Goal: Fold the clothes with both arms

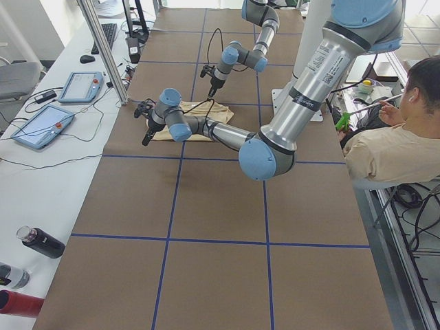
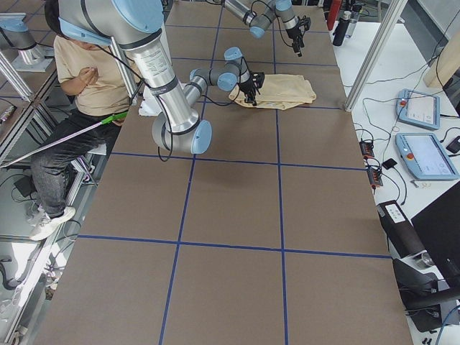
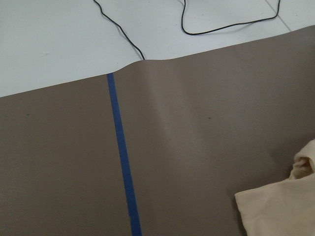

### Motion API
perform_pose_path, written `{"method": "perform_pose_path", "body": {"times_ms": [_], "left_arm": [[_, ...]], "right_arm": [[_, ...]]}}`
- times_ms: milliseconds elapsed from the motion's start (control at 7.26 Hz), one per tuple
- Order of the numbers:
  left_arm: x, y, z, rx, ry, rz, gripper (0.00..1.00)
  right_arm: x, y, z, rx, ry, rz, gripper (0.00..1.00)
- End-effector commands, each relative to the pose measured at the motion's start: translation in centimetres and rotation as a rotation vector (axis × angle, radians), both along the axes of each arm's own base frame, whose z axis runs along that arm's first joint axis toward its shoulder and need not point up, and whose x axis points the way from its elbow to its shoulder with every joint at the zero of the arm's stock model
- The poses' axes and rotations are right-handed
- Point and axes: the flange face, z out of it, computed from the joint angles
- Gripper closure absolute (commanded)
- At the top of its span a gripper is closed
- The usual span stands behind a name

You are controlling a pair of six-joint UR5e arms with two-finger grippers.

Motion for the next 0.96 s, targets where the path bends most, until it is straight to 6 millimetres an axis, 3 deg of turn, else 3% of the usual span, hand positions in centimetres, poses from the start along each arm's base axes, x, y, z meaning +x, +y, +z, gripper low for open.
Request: {"method": "perform_pose_path", "body": {"times_ms": [0,275,413,551,826], "left_arm": [[-0.1,0.0,-0.2,0.004,0.002,-0.002,0.00],[-0.2,0.1,-0.5,0.009,0.007,-0.003,0.00],[-0.6,0.7,-0.2,0.010,0.009,-0.002,0.00],[-0.7,0.8,-0.4,0.014,0.010,-0.001,0.00],[-0.5,0.9,-0.4,0.013,0.012,0.003,0.00]], "right_arm": [[5.7,4.8,3.4,0.013,-0.019,-0.033,1.00],[5.1,6.4,3.1,0.027,-0.019,-0.045,1.00],[4.9,6.7,2.8,0.035,-0.022,-0.044,0.01],[4.4,6.7,2.3,0.037,-0.022,-0.058,0.00],[4.4,3.0,-1.4,0.077,0.054,-0.064,0.00]]}}
